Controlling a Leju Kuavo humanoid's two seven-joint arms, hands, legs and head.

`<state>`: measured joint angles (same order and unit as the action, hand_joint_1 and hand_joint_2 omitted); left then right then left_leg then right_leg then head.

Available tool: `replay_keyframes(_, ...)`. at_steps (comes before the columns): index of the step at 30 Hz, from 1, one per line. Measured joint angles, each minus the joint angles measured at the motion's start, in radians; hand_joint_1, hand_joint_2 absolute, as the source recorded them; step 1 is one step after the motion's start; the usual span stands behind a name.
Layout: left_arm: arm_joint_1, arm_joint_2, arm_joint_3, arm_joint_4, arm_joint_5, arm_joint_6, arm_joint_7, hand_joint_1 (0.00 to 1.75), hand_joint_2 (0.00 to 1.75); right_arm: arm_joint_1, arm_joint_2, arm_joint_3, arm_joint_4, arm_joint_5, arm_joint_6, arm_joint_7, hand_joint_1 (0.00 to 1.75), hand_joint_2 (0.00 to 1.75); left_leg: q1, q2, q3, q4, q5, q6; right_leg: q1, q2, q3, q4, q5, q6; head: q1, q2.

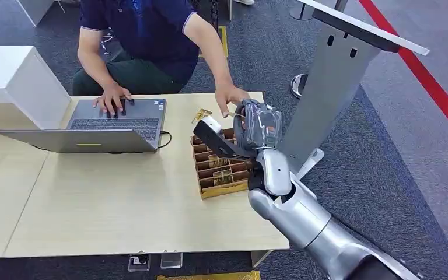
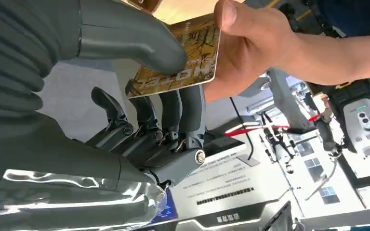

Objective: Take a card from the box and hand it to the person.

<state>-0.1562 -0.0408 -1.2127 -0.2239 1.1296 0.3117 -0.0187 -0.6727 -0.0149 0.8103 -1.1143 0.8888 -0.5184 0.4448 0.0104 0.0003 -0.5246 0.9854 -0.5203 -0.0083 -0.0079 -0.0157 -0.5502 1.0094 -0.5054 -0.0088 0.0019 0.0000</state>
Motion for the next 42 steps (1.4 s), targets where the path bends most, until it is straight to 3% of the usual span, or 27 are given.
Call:
replay_keyframes(23, 0.001, 0.0, 0.0, 0.0, 0.001, 0.0, -0.002, 0.0, 0.0, 0.004, 0.0, 0.0, -0.006, -0.042, -0.001, -0.023, 0.0, 1.75, 0.0, 0.0, 0.0, 0.0, 0.0, 0.0, 0.0, 0.0, 0.0, 0.0, 0.0, 0.0, 0.0, 0.0)
replay_keyframes(24, 0.001, 0.0, 0.0, 0.0, 0.002, 0.0, -0.003, 0.0, 1.75, 0.009, 0.0, -0.001, -0.01, -0.081, -0.002, -0.04, 0.0, 1.75, 0.0, 0.0, 0.0, 0.0, 0.0, 0.0, 0.0, 0.0, 0.0, 0.0, 0.0, 0.0, 0.0, 0.0)
replay_keyframes(29, 0.005, 0.001, 0.003, 0.0, 0.01, 0.0, -0.006, 0.0, 1.75, 0.059, -0.01, -0.013, -0.051, -0.325, -0.003, -0.172, 0.0, 1.75, 0.0, 0.0, 0.0, 0.0, 0.0, 0.0, 0.0, 0.0, 0.0, 0.0, 0.0, 0.0, -0.001, 0.0)
replay_keyframes(30, 0.007, 0.001, 0.004, 0.0, 0.01, 0.0, -0.006, 0.0, 0.0, 0.075, -0.014, -0.016, -0.064, -0.374, -0.003, -0.199, 0.0, 1.75, 0.0, 0.0, 0.0, 0.0, 0.0, 0.0, 0.0, 0.0, 0.0, 0.0, 0.0, 0.0, 0.0, 0.0)
replay_keyframes(33, 0.011, 0.001, 0.005, 0.0, 0.014, 0.0, -0.01, 0.0, 0.0, 0.114, -0.028, -0.029, -0.094, -0.508, 0.016, -0.276, 0.0, 1.75, 0.0, 0.0, 0.0, 0.0, 0.0, 0.0, 0.0, 0.0, -0.001, 0.0, 0.0, 0.0, 0.0, 0.0)
replay_keyframes(36, 0.017, 0.002, 0.011, 0.0, 0.033, -0.003, -0.019, 0.0, 0.0, 0.189, -0.054, -0.052, -0.143, -0.763, 0.09, -0.413, 0.0, 1.75, 0.0, 0.0, 0.0, 0.0, 0.0, 0.0, 0.0, 0.0, 0.0, -0.001, 0.0, 0.0, 0.0, 0.0)
replay_keyframes(39, 0.026, 0.005, 0.024, 0.0, 0.059, -0.023, -0.028, 0.0, 0.0, 0.269, -0.085, -0.074, -0.191, -0.935, 0.156, -0.503, 0.0, 1.75, 0.0, 0.0, 0.0, 0.0, 0.0, 0.0, 0.0, 0.0, -0.001, -0.001, 0.0, 0.0, -0.001, 0.0)
replay_keyframes(42, 0.037, 0.007, 0.04, 0.0, 0.083, -0.038, -0.041, 0.0, 0.0, 0.342, -0.111, -0.087, -0.232, -1.017, 0.195, -0.56, 0.0, 1.75, 0.0, 0.0, 0.0, 0.0, -0.001, 0.0, 0.0, 0.0, -0.001, -0.001, 0.0, 0.0, 0.001, 0.0)
